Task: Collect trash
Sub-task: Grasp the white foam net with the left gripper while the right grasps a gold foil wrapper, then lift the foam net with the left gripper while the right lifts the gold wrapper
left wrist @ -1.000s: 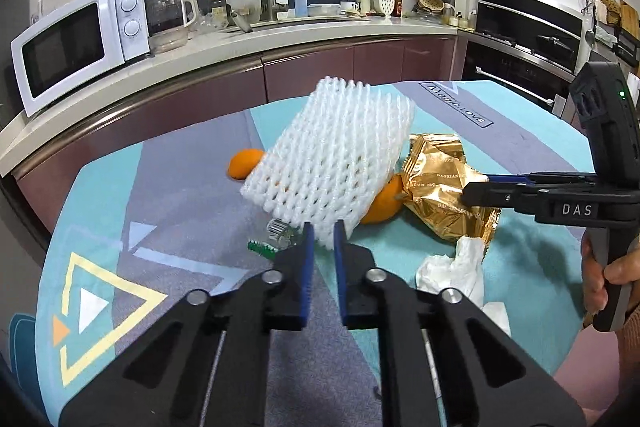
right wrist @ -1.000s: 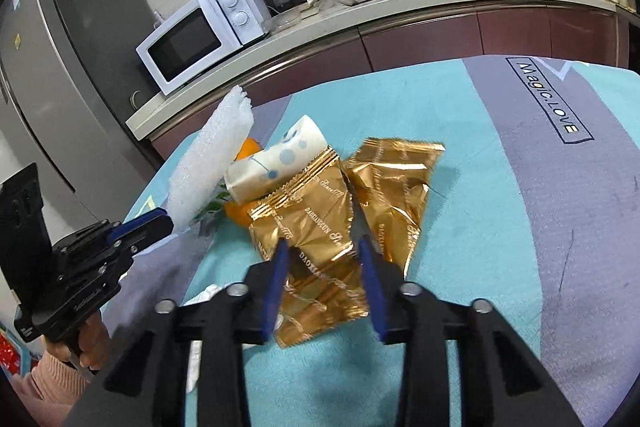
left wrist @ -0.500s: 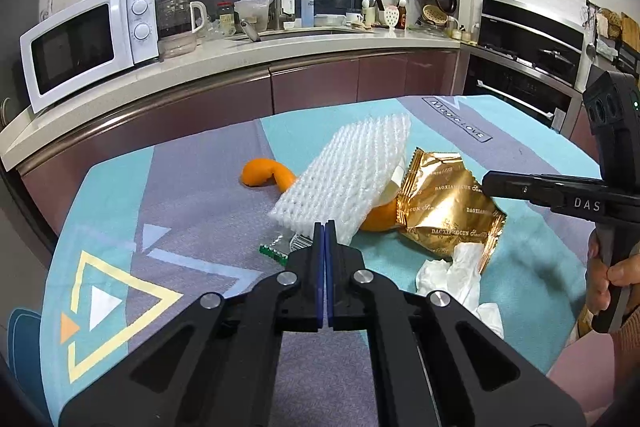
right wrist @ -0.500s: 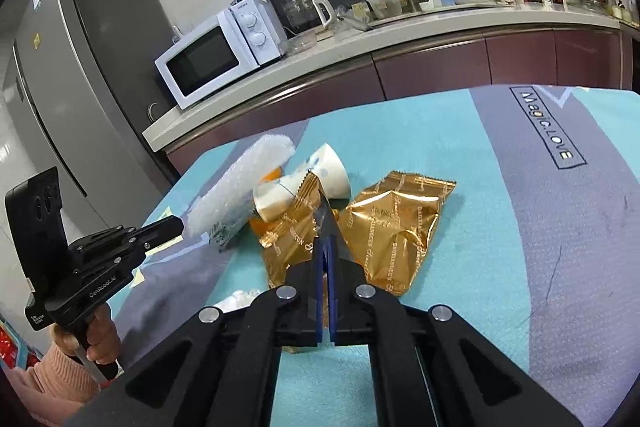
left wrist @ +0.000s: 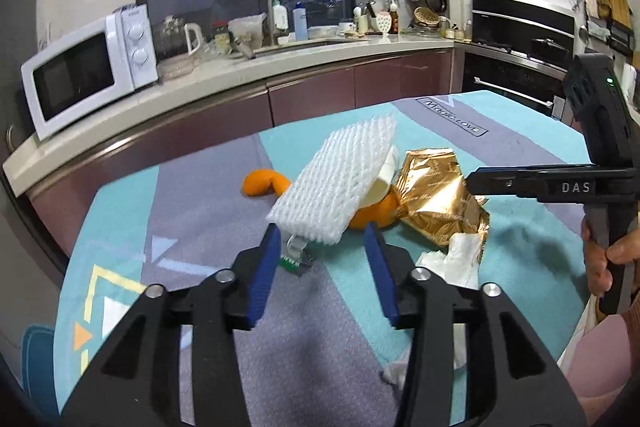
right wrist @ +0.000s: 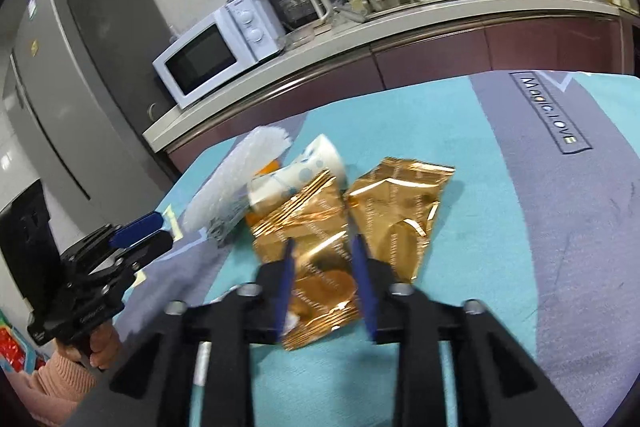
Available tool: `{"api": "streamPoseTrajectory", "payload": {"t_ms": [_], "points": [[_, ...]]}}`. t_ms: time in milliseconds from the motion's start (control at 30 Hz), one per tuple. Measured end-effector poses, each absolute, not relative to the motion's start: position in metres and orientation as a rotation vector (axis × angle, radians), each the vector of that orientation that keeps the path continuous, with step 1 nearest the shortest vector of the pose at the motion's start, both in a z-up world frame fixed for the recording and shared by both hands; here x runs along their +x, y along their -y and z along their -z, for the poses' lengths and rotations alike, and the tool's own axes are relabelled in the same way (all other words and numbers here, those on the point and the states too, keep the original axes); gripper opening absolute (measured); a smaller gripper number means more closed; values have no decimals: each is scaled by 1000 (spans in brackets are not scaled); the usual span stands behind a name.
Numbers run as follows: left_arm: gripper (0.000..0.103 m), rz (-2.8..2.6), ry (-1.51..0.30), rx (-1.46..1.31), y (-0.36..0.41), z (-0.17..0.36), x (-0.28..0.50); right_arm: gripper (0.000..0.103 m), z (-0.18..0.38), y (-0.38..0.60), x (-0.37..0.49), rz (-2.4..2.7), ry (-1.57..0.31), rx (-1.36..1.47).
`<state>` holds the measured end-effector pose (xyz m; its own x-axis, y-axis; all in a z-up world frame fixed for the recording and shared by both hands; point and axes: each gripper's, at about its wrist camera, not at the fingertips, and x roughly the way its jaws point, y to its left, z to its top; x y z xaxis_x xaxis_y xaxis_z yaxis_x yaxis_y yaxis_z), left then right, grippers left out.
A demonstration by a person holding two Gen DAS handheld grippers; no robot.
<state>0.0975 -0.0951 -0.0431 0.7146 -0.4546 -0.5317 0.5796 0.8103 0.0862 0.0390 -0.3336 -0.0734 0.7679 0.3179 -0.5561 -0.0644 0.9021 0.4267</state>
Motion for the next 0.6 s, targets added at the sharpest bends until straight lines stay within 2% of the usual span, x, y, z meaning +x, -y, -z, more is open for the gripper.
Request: {"api": "streamPoseTrajectory", "payload": {"t_ms": [33,100,133,233,300,367,400,600], "points": [[53,582,-509,266,97,42,96,42,75,334,41,-217,-672,401],[53,581,-500,296,105,43,98,42,79,334,47,-232,-697,401],[50,579,-512,306,108,45,101,42,80,334,49,-237,-706,399],[23,563,-565,328,117,52,114,42,83,331,57,-283,-733,391],[17,549,-596,330,119,57,121,34,83,328,60,-303,-743,377],[12,551,-602,316,118,57,124,7,82,325,58,-307,-742,355],[11,552,-600,311,117,57,122,3,81,325,57,-309,-740,352],[9,543,-577,279,107,48,118,1,67,321,44,-316,-688,320]]}}
